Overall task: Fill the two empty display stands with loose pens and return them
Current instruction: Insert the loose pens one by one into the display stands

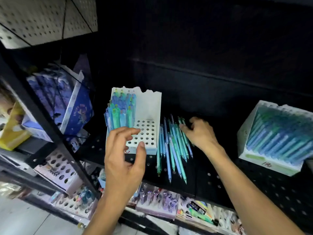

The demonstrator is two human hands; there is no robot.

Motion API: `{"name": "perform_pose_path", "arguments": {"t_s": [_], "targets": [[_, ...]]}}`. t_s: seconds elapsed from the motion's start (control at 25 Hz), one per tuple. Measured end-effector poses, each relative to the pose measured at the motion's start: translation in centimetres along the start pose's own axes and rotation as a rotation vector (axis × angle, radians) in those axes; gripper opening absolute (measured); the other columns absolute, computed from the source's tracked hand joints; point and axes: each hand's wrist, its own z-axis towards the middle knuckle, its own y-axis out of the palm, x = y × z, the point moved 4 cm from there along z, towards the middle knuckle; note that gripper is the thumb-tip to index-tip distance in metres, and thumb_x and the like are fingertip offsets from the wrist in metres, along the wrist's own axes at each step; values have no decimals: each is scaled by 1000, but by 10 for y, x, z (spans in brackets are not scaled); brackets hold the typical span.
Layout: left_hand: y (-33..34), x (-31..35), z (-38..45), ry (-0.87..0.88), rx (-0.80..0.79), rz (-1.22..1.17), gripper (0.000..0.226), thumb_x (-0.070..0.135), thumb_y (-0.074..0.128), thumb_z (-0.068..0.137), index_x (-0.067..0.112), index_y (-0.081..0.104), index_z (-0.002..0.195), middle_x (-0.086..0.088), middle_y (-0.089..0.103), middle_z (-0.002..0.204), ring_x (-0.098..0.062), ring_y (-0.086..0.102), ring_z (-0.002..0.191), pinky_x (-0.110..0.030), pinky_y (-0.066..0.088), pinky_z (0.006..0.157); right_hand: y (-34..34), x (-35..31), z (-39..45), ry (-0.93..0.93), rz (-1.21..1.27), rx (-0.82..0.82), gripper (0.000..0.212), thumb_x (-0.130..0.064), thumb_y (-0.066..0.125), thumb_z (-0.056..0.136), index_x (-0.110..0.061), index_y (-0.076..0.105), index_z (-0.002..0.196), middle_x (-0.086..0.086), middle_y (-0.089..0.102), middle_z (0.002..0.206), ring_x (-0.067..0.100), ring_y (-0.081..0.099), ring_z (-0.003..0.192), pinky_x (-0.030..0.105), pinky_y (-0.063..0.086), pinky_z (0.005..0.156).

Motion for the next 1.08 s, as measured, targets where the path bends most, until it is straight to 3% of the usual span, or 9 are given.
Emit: {"name": "perform_pose_path", "arguments": {"t_s": [0.08, 0.2, 0.4, 0.56, 0.68, 0.76, 0.96, 1.08], "targets": [[25, 14, 0, 55, -112, -17, 21, 17, 59, 88, 15, 64, 109, 10, 55, 107, -9, 56, 105, -19, 41, 93, 12, 7, 5, -16, -120, -117, 48, -49, 53, 96, -8, 60, 120, 14, 60, 121, 36, 62, 107, 35, 50, 79], [51, 21, -3, 73, -216, -5, 20, 14, 60, 88, 18, 64, 107, 16, 55, 103, -8, 55, 103, -17, 40, 90, 13, 11, 3, -24, -190, -84, 35, -33, 52, 98, -6, 58, 120, 15, 55, 123, 36, 60, 108, 35, 48, 77], [73, 26, -4, 76, -277, 23, 18, 12, 61, 88, 18, 66, 104, 14, 58, 102, -7, 56, 101, -18, 41, 89, 18, 18, 0, 53, -407, -168, 49, -10, 56, 95, -2, 37, 139, 19, 44, 139, 36, 51, 122, 41, 51, 88], [80, 30, -5, 40, -300, 21, 18, 12, 61, 88, 19, 67, 104, 15, 59, 99, -7, 56, 99, -15, 40, 86, 17, 24, 3, 77, -539, -204, 42, -10, 56, 93, -6, 36, 130, 18, 48, 133, 35, 53, 119, 39, 47, 83], [85, 33, -5, 25, -324, 8, 17, 14, 62, 88, 20, 66, 103, 17, 59, 97, -7, 57, 98, -13, 40, 86, 12, 35, 7, -5, -424, -239, 32, -23, 45, 103, -8, 35, 129, 15, 51, 128, 33, 57, 114, 38, 43, 78], [88, 35, -7, 6, -352, -2, 16, 15, 62, 89, 23, 65, 103, 19, 59, 96, -7, 57, 97, -12, 41, 85, 7, 44, 6, -70, -363, -267, 38, -34, 36, 107, -6, 35, 133, 15, 52, 128, 33, 58, 113, 37, 41, 77], [96, 41, -5, -94, -365, 12, 22, 13, 64, 91, 30, 63, 104, 18, 62, 91, -4, 58, 95, -9, 41, 78, -12, 42, -10, -99, -219, -230, 34, -32, 38, 106, -7, 38, 129, 13, 61, 119, 32, 60, 107, 34, 39, 74], [106, 41, 7, -242, -311, 35, 27, 18, 63, 92, 29, 60, 116, 15, 64, 96, 3, 58, 91, -13, 44, 72, -31, 34, -22, -119, -10, -216, 26, -35, 39, 106, -13, 40, 119, 7, 59, 99, 27, 60, 91, 35, 41, 69]]}}
